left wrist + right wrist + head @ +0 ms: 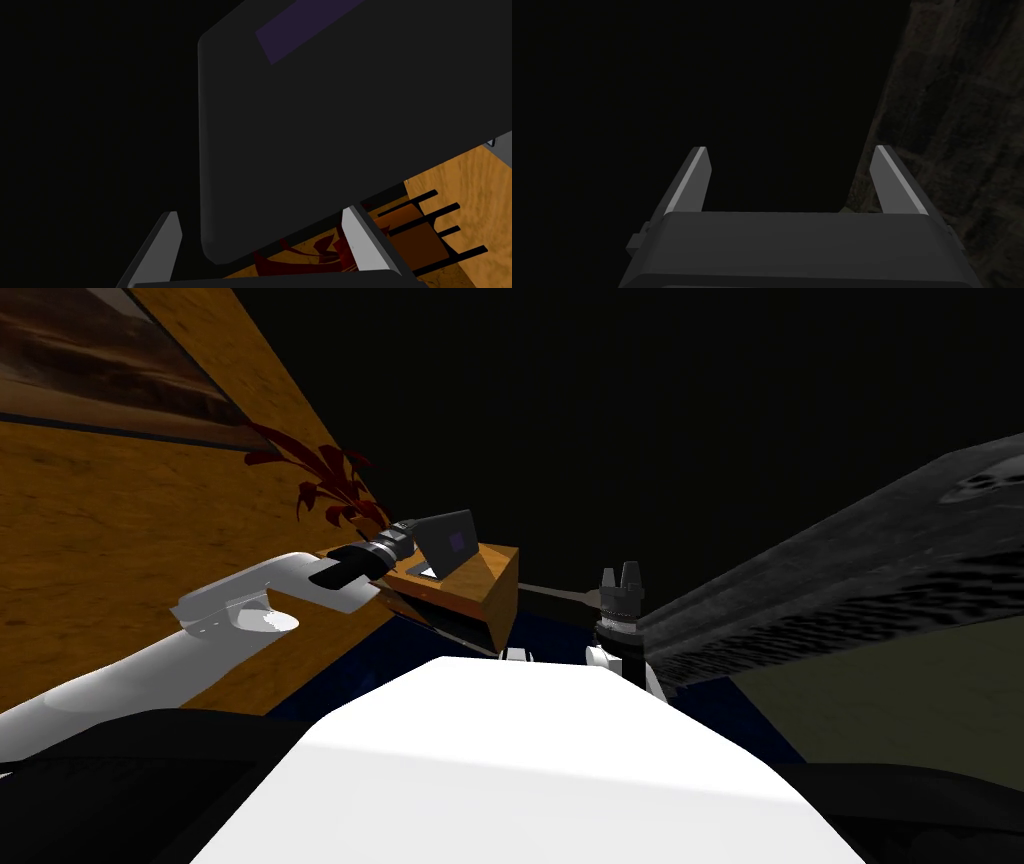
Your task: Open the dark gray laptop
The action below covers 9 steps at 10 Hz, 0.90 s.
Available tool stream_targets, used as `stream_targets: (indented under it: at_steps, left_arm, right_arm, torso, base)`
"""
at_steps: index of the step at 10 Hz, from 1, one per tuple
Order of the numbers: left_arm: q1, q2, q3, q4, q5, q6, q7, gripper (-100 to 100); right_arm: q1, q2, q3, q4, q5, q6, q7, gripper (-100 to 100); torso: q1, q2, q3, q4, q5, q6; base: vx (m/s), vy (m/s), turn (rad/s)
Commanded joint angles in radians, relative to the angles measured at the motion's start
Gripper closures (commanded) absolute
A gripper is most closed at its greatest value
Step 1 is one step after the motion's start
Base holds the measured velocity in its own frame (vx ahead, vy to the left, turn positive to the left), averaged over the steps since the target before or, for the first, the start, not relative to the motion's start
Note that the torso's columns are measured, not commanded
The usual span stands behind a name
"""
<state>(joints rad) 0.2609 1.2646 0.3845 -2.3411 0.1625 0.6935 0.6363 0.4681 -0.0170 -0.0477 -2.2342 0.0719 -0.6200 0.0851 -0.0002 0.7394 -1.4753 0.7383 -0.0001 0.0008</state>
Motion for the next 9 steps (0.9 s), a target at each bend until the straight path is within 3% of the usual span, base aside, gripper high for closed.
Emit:
stream_targets:
  at_steps: [1,3,4,6,7,8,9]
  left_arm:
    - [-0.013,0.005,0.005,0.046,-0.002,0.017,-0.003,-100]
    - [-0.009,0.006,0.013,0.046,0.002,0.022,-0.003,-100]
    - [-0.01,0.004,0.004,0.037,-0.002,0.014,-0.002,100]
    - [0.005,-0.003,0.001,-0.008,-0.001,-0.001,0.0,100]
    - [0.007,-0.004,0.018,0.0,-0.006,0.002,-0.004,100]
    - [-0.003,0.002,0.029,0.007,0.043,0.033,0.039,100]
    - [-0.008,0.006,0.034,0.012,0.066,0.05,0.061,100]
  right_arm:
    - [0.0,0.0,0.0,0.0,0.0,0.0,0.0,0]
    - [0.0,0.0,0.0,0.0,0.0,0.0,0.0,0]
    - [0.0,0.0,0.0,0.0,0.0,0.0,0.0,0]
    - [0.001,0.0,0.0,0.0,0.0,0.0,0.0,0]
    - [0.001,0.0,0.0,0.0,0.0,0.0,0.0,0]
    - [0.0,0.0,0.0,0.0,0.0,0.0,0.0,0]
    - [0.0,0.0,0.0,0.0,0.0,0.0,0.0,0]
  torso:
    - [0.001,0.0,0.0,0.0,0.0,0.0]
    - [0.0,-0.001,-0.001,0.0,0.0,-0.001]
    - [0.0,-0.003,-0.001,-0.001,0.0,-0.001]
    - [0.003,-0.002,0.0,-0.003,0.004,-0.004]
    - [0.003,-0.001,0.001,-0.004,0.005,-0.004]
    - [0.004,0.0,0.0,-0.003,0.004,0.0]
    - [0.006,-0.001,-0.001,-0.002,0.003,0.001]
  base:
    - [-0.052,0.019,-0.229]
    - [-0.035,0.007,-0.101]
    - [0.025,-0.003,0.225]
    - [0.065,-0.023,0.242]
    - [0.028,-0.019,0.078]
    - [-0.027,0.065,-0.179]
    - [-0.048,0.133,-0.225]
